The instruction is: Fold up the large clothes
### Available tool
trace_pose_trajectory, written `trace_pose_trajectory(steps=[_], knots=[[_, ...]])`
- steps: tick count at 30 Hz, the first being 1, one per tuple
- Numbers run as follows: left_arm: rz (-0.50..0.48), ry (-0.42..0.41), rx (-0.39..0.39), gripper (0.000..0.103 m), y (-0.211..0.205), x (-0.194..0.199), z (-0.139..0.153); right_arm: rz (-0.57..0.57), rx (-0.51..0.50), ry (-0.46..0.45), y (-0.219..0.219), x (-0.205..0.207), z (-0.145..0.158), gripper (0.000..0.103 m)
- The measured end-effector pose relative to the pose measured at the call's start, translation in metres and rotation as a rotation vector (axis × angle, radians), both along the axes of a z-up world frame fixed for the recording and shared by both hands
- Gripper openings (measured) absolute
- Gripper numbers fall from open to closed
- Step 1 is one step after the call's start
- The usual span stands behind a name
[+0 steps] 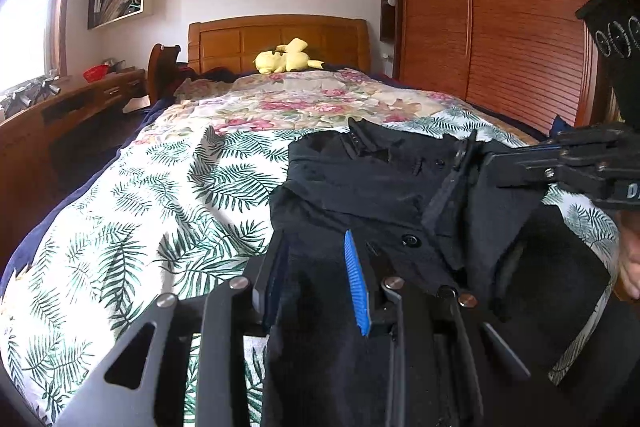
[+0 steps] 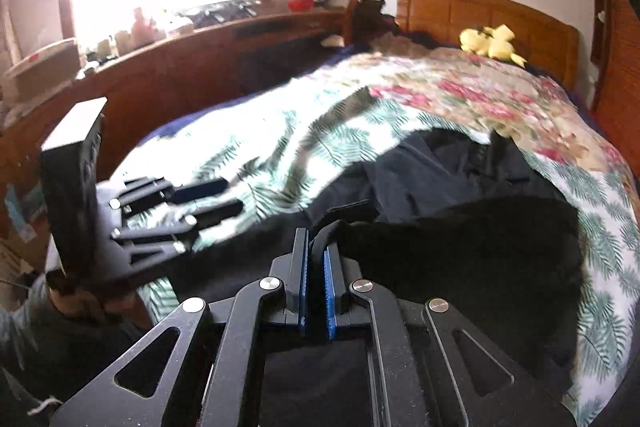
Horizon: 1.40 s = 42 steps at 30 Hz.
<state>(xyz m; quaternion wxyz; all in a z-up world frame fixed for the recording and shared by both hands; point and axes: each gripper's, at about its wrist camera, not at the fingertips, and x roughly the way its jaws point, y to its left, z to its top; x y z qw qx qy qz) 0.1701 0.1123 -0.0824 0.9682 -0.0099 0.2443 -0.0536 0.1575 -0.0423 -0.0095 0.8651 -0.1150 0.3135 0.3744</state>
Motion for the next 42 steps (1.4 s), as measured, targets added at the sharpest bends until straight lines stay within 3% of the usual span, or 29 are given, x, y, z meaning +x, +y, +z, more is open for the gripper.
trace_pose_trajectory(steps=[3, 5, 7, 8, 14, 21, 25, 35, 42], knots=[[0.007, 0.001, -0.004, 0.027, 0.003, 0.000, 0.000, -0.018, 0.004, -0.020, 0.005, 0.004, 0.000, 0.007], [0.010, 0.004, -0.002, 0.027, 0.005, 0.002, -0.002, -0.033, 0.015, -0.022, 0.002, 0.007, 0.000, 0.022], [0.011, 0.006, -0.002, 0.027, 0.005, 0.001, -0.003, -0.054, 0.024, -0.037, -0.004, 0.011, 0.002, 0.054], [0.012, 0.009, -0.002, 0.027, 0.005, 0.002, -0.004, -0.070, 0.032, -0.043, -0.008, 0.013, 0.002, 0.055], [-0.016, 0.021, 0.020, 0.027, -0.008, 0.002, -0.008, -0.189, 0.002, -0.052, -0.057, 0.027, -0.007, 0.057], [-0.078, 0.020, 0.015, 0.027, -0.026, 0.002, -0.008, -0.340, -0.098, 0.017, -0.127, 0.041, -0.059, 0.057], [-0.106, 0.060, 0.006, 0.027, -0.034, 0.011, -0.016, -0.396, -0.126, 0.039, -0.158, 0.046, -0.084, 0.057], [-0.112, 0.156, 0.020, 0.027, -0.048, 0.028, -0.042, -0.424, -0.092, 0.088, -0.177, 0.054, -0.125, 0.057], [-0.074, 0.184, 0.060, 0.028, -0.048, 0.030, -0.050, -0.437, -0.050, 0.108, -0.187, 0.052, -0.125, 0.057]])
